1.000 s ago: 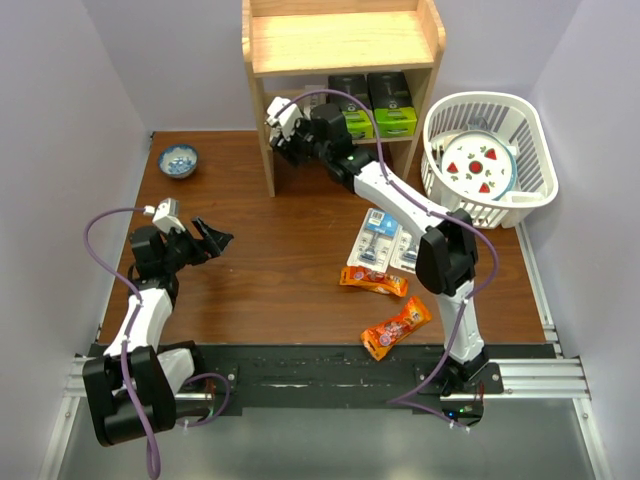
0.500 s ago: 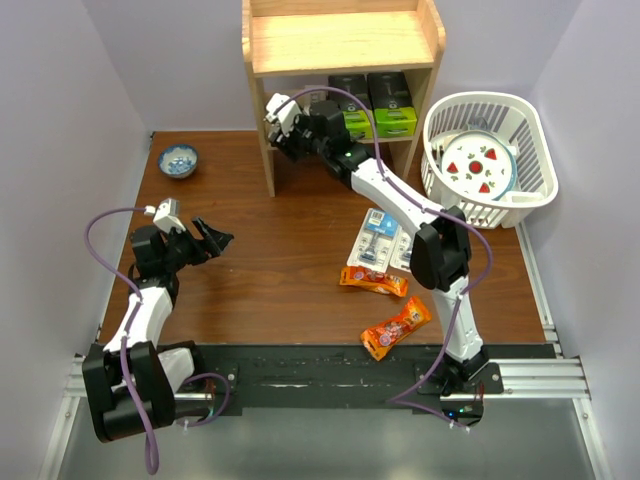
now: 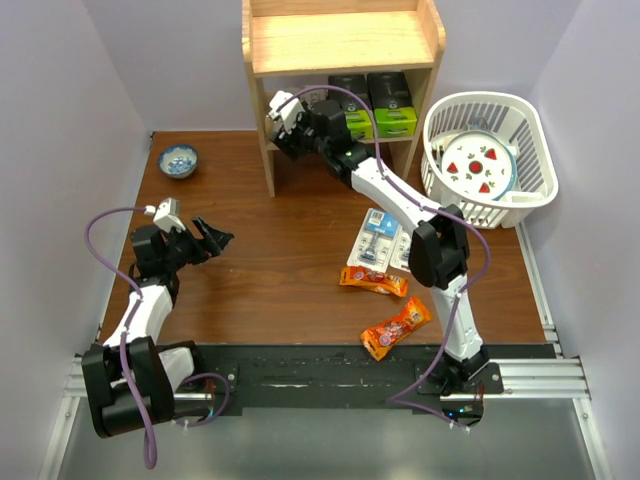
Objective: Place and organize the shaving razors onto the shelf
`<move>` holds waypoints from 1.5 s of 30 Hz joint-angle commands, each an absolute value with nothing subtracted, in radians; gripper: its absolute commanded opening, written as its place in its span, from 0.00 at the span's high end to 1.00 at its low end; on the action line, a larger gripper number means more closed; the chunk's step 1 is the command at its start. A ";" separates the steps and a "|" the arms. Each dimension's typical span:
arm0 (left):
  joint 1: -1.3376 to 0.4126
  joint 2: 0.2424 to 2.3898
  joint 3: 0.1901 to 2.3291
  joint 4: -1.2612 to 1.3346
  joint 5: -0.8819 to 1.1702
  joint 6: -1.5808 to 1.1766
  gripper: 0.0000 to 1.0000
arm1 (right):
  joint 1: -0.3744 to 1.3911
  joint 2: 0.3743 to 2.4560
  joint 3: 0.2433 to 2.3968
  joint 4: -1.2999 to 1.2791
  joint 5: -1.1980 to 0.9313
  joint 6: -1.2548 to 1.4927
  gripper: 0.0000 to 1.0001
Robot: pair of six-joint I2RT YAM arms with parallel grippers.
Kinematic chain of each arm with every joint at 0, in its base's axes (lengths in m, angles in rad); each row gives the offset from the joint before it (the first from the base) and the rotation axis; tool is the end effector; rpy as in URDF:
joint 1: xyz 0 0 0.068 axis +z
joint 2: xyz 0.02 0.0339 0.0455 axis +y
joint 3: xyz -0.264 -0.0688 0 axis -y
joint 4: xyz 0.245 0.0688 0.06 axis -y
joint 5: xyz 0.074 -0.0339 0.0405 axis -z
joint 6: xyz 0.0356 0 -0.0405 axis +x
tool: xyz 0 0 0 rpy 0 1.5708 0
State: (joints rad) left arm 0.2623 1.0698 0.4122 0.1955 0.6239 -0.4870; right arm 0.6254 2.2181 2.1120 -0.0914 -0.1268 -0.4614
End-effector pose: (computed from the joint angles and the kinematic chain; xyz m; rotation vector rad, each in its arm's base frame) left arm 0.2139 0.0359 0.1969 -0.3575 1.9916 -0.7736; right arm 0.4322 0.3177 0.3364 -0.9940 1.4674 0.2308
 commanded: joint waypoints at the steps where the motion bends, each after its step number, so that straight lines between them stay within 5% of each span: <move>1: 0.272 1.068 0.426 0.253 0.627 -0.497 0.15 | 0.614 2.063 1.994 -0.022 -0.089 -0.393 0.24; 6: 0.273 1.068 0.428 0.256 0.629 -0.502 0.15 | 0.614 1.941 1.843 0.124 -0.013 -0.286 0.15; 25: 0.276 1.095 0.439 0.245 0.623 -0.482 0.15 | 0.528 2.056 1.940 0.060 0.037 0.103 0.23; 30: 0.279 1.095 0.434 0.242 0.621 -0.479 0.15 | 0.529 2.043 1.939 0.101 0.003 0.072 0.28; 45: 0.281 1.106 0.434 0.259 0.621 -0.492 0.15 | 0.623 2.068 1.971 0.172 -0.002 -0.092 0.25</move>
